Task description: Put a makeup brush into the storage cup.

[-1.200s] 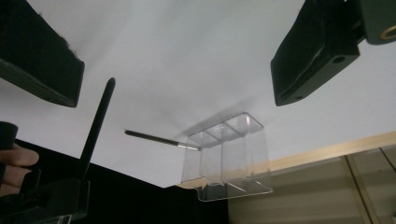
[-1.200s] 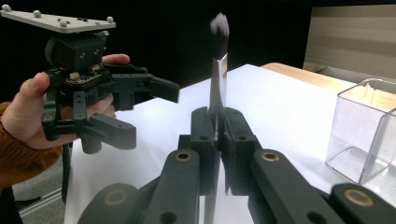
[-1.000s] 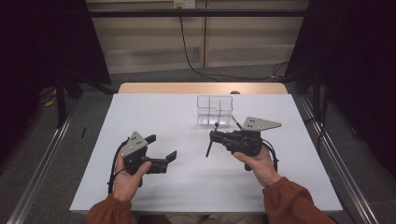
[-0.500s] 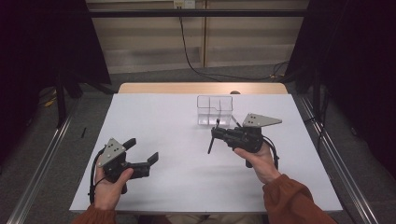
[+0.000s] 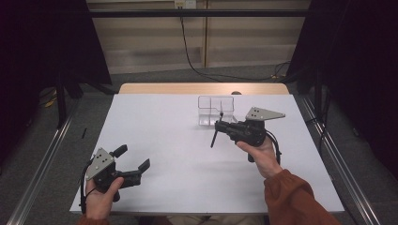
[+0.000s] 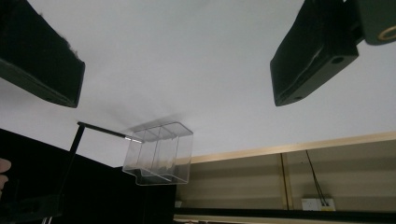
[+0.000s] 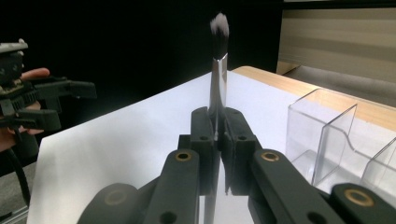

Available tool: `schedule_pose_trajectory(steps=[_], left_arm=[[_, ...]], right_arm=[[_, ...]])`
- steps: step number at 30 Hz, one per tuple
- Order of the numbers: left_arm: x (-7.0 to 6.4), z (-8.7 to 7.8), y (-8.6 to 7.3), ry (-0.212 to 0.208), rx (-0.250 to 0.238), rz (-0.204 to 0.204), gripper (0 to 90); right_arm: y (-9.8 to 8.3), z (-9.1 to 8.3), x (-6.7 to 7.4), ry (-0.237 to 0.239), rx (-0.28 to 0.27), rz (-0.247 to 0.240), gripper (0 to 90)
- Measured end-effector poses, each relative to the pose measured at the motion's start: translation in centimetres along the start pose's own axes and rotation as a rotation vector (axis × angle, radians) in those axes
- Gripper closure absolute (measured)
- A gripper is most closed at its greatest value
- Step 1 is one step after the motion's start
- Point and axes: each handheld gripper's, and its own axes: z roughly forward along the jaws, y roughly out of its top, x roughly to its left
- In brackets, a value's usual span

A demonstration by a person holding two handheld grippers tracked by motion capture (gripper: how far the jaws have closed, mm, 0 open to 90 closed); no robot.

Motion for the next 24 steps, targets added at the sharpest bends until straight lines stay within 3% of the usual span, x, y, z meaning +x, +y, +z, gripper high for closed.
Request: schedule_pose_trajectory(steps=[5,9,24], left_arm=[[0.3,0.5,-0.7,0.01,0.022,-0.006,3.1],[0.6,0.4,-0.6,0.028,0.012,-0.025,3.1],[0.4,-0.2,-0.8,0.015,0.015,-0.002,3.0]], right_arm=[[0.7,0.3,-0.4,-0.007,-0.005,-0.001,83.9],[1.1,0.8,-1.3,-0.013,-0.015,0.008,83.9],[4.1,1.5,-2.8,-0.058,-0.035,0.0,83.9]])
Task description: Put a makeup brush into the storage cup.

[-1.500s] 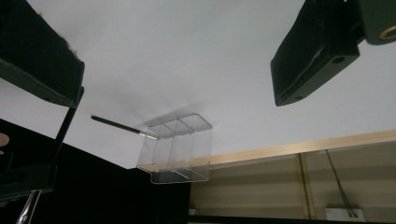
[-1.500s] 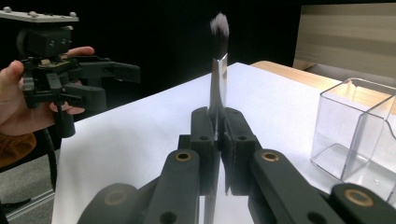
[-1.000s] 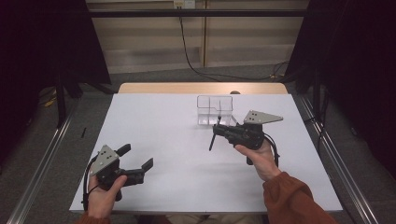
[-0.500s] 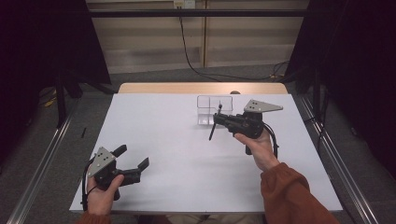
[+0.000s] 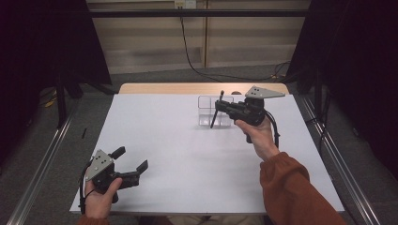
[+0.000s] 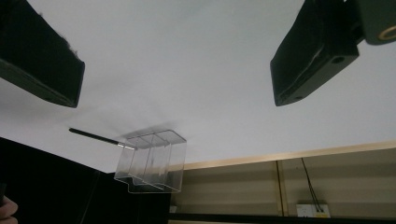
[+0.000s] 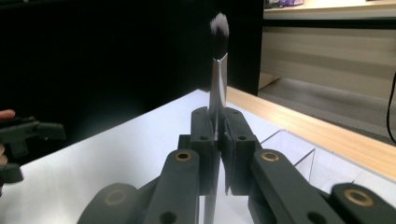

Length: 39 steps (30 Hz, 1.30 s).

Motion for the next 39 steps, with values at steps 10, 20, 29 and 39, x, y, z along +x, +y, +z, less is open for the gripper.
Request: schedule_pose_trajectory(steps=[10,20,29,39], left_arm=[[0.0,0.0,-0.1,0.004,0.005,-0.006,2.9],[0.2,-0.1,0.0,0.005,0.011,0.002,2.9],[0.2,-0.2,0.0,0.008,0.008,0.009,2.9],[0.1,-0.5,0.1,-0.002,-0.001,0.018,2.8]], right_arm=[[2.2,1.2,-1.2,-0.024,-0.022,-0.011,83.9],[4.7,2.8,-2.4,-0.071,-0.028,-0.027,83.9],[5.3,4.7,-3.2,-0.126,-0.005,-0.048,83.9],[4.2,6.2,-4.0,-0.152,0.011,-0.037,83.9]])
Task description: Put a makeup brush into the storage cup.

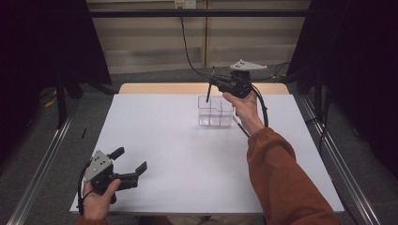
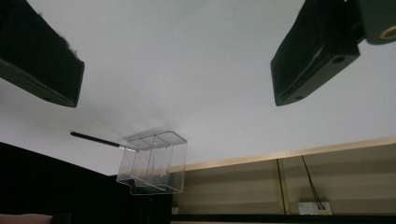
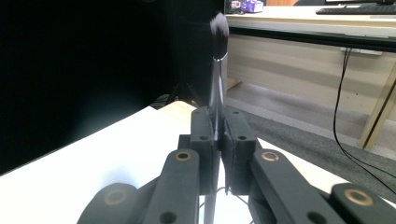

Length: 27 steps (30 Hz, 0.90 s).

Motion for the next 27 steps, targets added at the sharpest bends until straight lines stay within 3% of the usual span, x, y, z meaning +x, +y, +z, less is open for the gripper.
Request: schedule_pose_trajectory(steps=[27], left_arm=[[0.1,0.0,0.0,0.006,0.017,0.017,2.8]], right_arm=[[-2.3,1.4,-0.5,-0.006,0.066,0.017,83.8]])
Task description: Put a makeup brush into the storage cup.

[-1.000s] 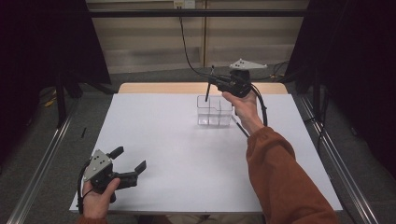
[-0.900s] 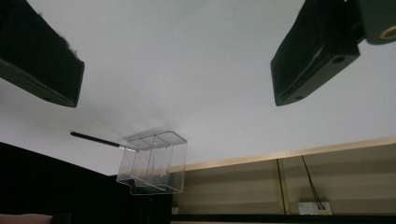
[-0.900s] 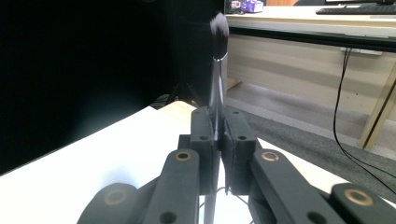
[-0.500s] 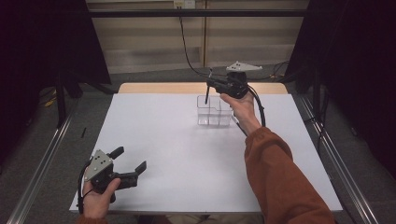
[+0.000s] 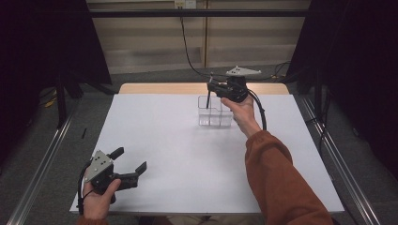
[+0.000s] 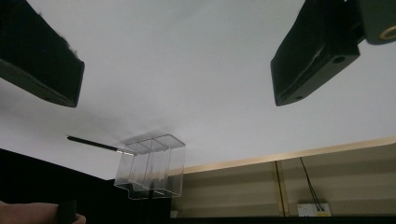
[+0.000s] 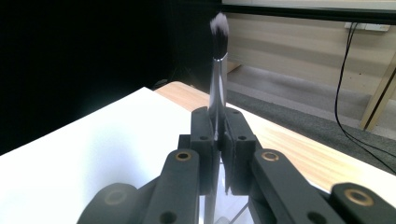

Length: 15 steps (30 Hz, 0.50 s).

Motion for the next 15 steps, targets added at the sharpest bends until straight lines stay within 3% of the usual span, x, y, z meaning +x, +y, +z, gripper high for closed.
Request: schedule_pose_trajectory(steps=[15], left_arm=[[0.0,0.1,0.0,0.003,0.006,0.011,2.8]], right_arm=[[-1.8,0.3,0.0,-0.004,0.021,0.019,83.8]])
